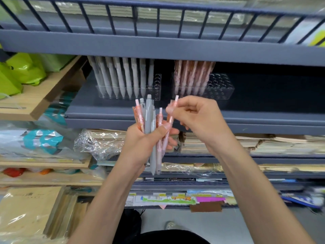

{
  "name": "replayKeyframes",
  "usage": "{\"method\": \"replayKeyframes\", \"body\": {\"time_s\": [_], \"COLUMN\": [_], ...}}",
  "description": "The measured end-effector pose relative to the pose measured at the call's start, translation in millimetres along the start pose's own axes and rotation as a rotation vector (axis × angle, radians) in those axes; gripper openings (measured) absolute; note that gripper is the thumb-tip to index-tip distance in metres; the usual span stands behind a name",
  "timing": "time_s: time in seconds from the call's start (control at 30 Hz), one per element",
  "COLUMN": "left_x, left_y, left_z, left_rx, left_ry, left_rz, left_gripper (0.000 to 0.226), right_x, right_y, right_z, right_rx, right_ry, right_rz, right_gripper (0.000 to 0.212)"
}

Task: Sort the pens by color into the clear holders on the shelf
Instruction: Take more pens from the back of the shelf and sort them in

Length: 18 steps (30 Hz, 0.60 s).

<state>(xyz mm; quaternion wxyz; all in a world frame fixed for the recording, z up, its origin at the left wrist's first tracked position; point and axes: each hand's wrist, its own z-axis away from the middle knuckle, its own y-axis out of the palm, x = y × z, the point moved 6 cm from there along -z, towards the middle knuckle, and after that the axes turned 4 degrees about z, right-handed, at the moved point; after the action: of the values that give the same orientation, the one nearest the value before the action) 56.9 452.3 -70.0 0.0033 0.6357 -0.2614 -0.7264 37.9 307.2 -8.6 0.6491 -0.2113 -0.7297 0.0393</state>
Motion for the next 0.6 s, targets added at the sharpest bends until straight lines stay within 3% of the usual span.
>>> {"method": "replayKeyframes", "body": {"time_s": [0.07, 0.2, 0.33, 0.43, 0.6], "left_x": [6.2, 15.1, 14.9, 16.9, 26.4], "left_y": [13.6, 33.8, 42.3, 50.1, 64.1], "left_z": [-3.9, -10.4, -16.3, -20.3, -21.3], "left_rx": [0.011, -0.028, -0.064, -0.082, -0.071], "left_ry": [0.003, 0.022, 0.087, 0.127, 0.140], "left_rz": [0.020, 0.083, 0.068, 0.130, 0.080], "left_gripper": [0.012, 0.024, 0.020, 0.021, 0.014], "right_x": [-2.4, -8.4, -16.0, -21.6, -30.6], "right_y": [-15.3, -58.3, -120.2, -153.2, -164.5], "right_z": [-0.9, -1.0, -1.5, -3.6, -29.9], "right_rx": [-0.045, -0.173, -0.522, -0.718, -0.683], "right_ry": [-0.003, -0.022, -0.100, -0.179, -0.235], "right_rz": [0.018, -0.134, -0.308, -0.267, -0.202], "right_gripper": [0.007, 0.008, 0.005, 0.003, 0.015]}}
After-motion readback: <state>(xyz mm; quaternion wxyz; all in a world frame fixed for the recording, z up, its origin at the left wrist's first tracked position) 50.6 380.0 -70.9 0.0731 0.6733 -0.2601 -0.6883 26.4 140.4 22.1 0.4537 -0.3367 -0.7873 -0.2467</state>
